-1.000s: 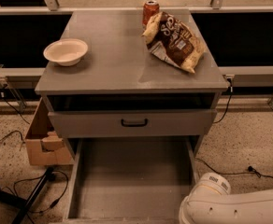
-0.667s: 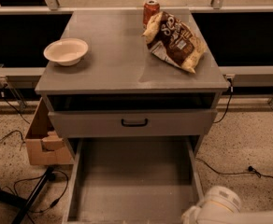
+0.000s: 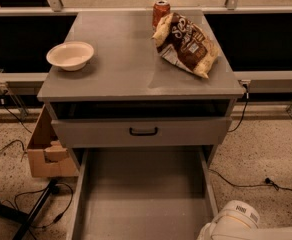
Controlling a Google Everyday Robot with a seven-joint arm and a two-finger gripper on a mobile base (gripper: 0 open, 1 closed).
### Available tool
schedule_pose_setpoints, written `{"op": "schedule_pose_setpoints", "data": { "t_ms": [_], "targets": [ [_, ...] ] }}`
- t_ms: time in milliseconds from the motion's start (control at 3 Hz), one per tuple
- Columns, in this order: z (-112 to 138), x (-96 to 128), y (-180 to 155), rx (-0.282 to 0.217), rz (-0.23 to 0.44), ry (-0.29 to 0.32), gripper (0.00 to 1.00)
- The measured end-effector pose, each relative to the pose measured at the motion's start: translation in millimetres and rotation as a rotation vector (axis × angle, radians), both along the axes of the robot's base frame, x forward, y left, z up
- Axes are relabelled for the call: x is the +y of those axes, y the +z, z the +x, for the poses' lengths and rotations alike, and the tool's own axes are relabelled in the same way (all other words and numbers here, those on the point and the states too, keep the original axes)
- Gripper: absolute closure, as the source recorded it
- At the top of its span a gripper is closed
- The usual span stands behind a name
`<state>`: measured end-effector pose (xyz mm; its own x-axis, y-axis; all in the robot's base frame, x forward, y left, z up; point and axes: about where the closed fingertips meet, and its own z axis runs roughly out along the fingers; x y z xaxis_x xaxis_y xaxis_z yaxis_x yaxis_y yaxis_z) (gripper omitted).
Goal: Open middle drawer
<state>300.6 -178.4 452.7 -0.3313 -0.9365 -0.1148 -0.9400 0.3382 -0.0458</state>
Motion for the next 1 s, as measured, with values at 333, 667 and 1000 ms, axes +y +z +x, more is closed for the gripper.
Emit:
{"op": "schedule_pose_setpoints", "data": {
  "t_ms": [333, 667, 1000],
  "targets": [
    [-0.2, -0.1, 0.1, 0.0, -0.001, 0.001, 0.37],
    [-0.4, -0.2, 0.2, 0.0, -0.001, 0.001, 0.16],
    [-0.6, -0.3, 0.2, 0.0, -0.001, 0.002, 0.0]
  ]
}}
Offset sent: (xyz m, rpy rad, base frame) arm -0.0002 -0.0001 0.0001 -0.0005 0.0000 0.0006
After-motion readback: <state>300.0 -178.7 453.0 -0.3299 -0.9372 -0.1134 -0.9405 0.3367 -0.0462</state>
